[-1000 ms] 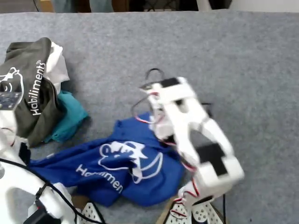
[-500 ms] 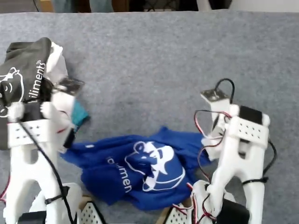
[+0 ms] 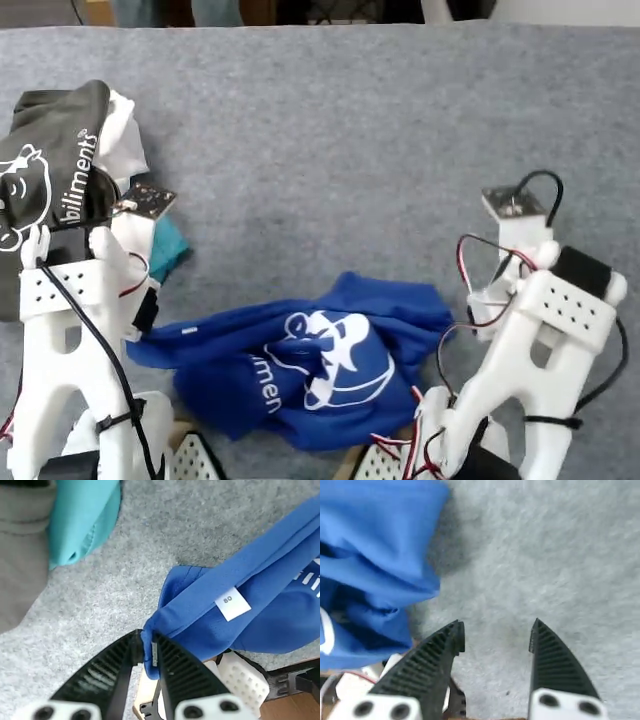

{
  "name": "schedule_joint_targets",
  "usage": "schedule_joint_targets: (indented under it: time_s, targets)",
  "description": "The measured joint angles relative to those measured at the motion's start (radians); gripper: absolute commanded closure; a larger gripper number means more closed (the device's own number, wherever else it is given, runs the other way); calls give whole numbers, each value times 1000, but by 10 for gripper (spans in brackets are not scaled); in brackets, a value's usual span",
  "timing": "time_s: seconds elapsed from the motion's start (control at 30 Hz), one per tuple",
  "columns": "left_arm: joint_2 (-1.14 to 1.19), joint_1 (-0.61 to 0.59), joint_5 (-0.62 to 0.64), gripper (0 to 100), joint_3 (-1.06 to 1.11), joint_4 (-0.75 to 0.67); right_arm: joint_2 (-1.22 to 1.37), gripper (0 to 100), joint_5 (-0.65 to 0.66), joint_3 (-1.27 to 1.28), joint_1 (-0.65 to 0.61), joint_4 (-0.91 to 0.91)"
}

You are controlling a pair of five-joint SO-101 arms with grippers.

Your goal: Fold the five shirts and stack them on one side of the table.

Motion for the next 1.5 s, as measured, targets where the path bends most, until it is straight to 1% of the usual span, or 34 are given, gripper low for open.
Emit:
schedule_joint_targets:
  time_s: [0.07, 0.17, 0.33, 0.43, 0.5, 0.67, 0.77, 0.9, 1.0, 1.07, 1.17, 1.33, 1.5]
  targets:
    - [0, 0, -17, 971, 0, 0, 9, 776, -81, -44, -68, 0]
    - [0, -5, -32, 971, -23, 6, 77, 776, -209, -92, -207, -5]
    - [0, -6, -29, 971, -184, 41, 287, 773, -402, -189, -433, -51]
    - [0, -6, 32, 971, -305, 43, 443, 773, -512, -311, -522, -58]
    - [-2, -6, 84, 971, -359, 25, 559, 775, -557, -408, -554, -60]
    - [-2, -6, 181, 971, -387, -2, 872, 776, -582, -643, -569, -28]
    - [-2, -6, 190, 971, -370, -6, 1025, 776, -582, -773, -572, 35]
    - [-2, -6, 192, 971, -311, -6, 1145, 782, -582, -890, -601, 106]
    - [-2, -6, 192, 971, -290, -6, 1185, 841, -582, -904, -651, 129]
    - [-2, -6, 192, 971, -281, -6, 1194, 861, -582, -905, -687, 130]
    - [0, -6, 192, 971, -281, -6, 1197, 861, -582, -905, -729, 130]
    - [0, -6, 192, 971, -281, -6, 1206, 861, -582, -895, -736, 126]
    - [0, -6, 192, 971, -281, -6, 1206, 864, -582, -802, -736, 32]
